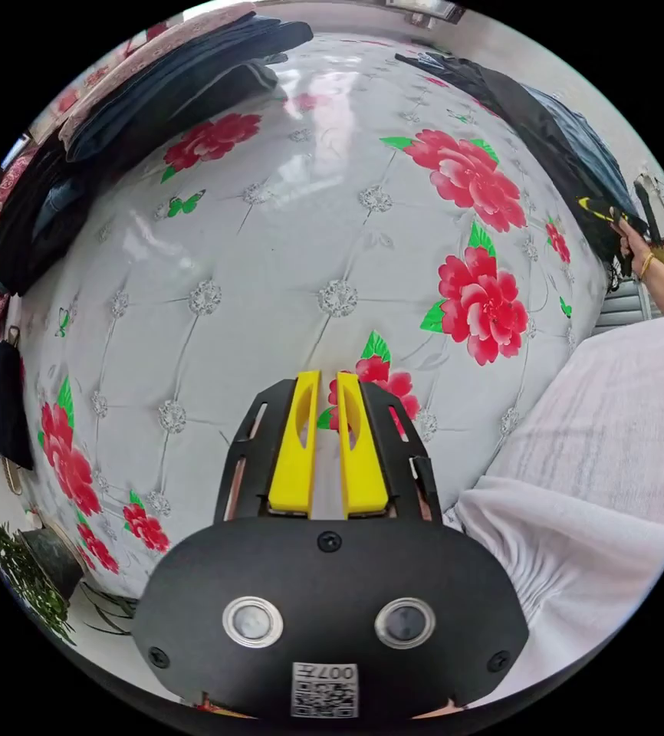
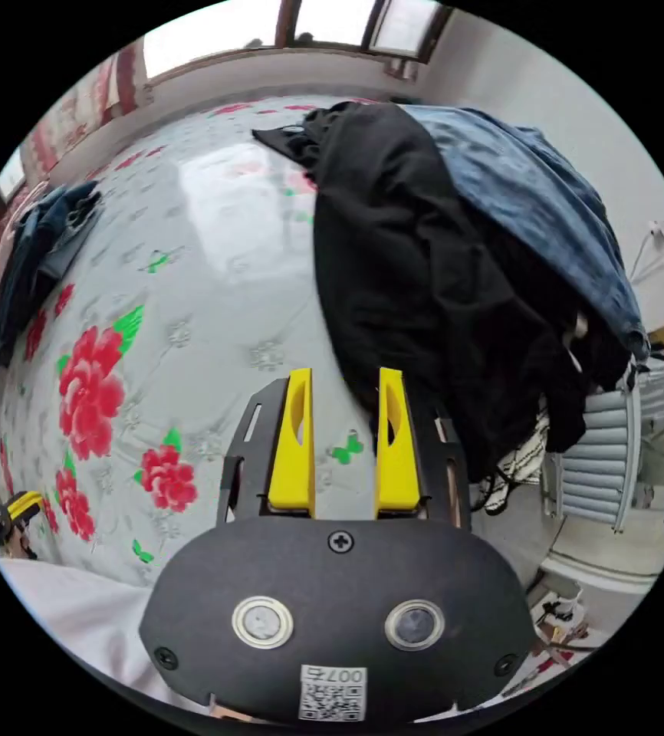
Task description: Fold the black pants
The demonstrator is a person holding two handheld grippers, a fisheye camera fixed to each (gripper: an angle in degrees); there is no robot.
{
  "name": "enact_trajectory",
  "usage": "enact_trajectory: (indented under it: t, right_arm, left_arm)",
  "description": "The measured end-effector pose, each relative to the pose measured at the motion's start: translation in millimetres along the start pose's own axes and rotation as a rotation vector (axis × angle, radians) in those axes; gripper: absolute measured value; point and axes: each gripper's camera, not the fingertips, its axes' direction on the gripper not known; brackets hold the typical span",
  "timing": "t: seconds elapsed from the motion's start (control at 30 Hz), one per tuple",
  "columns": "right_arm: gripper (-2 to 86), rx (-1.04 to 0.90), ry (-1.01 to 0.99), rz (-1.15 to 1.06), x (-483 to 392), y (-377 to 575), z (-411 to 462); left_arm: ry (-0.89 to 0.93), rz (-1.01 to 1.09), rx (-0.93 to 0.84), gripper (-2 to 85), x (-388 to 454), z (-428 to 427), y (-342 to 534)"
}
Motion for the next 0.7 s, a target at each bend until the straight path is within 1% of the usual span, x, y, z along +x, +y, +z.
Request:
enact_trajectory:
  t: [0.03, 0.07, 0.1, 0.17, 0.23, 0.27, 0.3, 0.33, 0.4, 0.43, 0.5, 0.53, 0.6, 0.63, 0.7]
  right_arm:
    - [6.8, -0.047, -0.004, 0.013, 9, 0, 11]
    - [6.0, -0.190, -0.040, 0.014, 22, 2, 38]
    - [5.2, -0.051, -0.063, 0.027, 30, 11, 30]
    - [3.9, -0.037, -0.060, 0.069, 33, 14, 33]
    - [2.6, -0.068, -0.079, 0.077, 30, 13, 34]
    - [2.0, -0.083, -0.170, 0.062, 27, 13, 32]
    - [1.6, -0.085, -0.283, 0.026, 20, 15, 28]
    - [1.3, -0.074, -0.339, -0.004, 14, 18, 24]
    - [0.8, 0.007, -0.515, -0.146, -20, 35, 0]
    - [0.8, 0.019, -0.551, -0.189, -32, 39, -7]
    - [0.5, 0.003, -0.701, -0.391, -86, 59, -32]
    - [0.5, -0.007, -0.737, -0.452, -101, 64, -38]
    - [0.4, -0.069, -0.839, -0.695, -168, 91, -60]
    - [0.4, -0.083, -0.866, -0.760, -184, 98, -66]
    - [0.4, -0.154, -1.043, -0.979, -246, 122, -89]
  left_arm:
    - [0.005, -0.002, -0.005, 4.0, -2, 0, -1]
    - [0.007, 0.007, -0.018, 4.0, -3, 0, -3]
    - [0.001, 0.028, -0.034, 4.0, -4, 1, -5]
    - [-0.005, 0.050, -0.059, 4.3, -6, 2, -8]
    - [0.001, 0.026, -0.076, 4.8, -11, 3, -9]
    - [0.003, -0.014, -0.070, 5.2, -16, 3, -7]
    - [0.034, -0.048, -0.033, 7.9, -20, 3, -1]
    - [0.069, -0.058, -0.011, 9.3, -21, 2, 2]
    - [0.249, -0.095, 0.098, 11.3, -25, -5, 15]
    - [0.290, -0.098, 0.136, 11.7, -25, -9, 20]
    - [0.425, -0.091, 0.261, 13.2, -25, -22, 37]
    - [0.451, -0.086, 0.283, 13.6, -26, -26, 41]
    - [0.526, -0.046, 0.350, 15.3, -28, -38, 59]
    - [0.540, -0.033, 0.362, 15.8, -29, -40, 64]
    - [0.569, -0.002, 0.421, 17.1, -35, -53, 93]
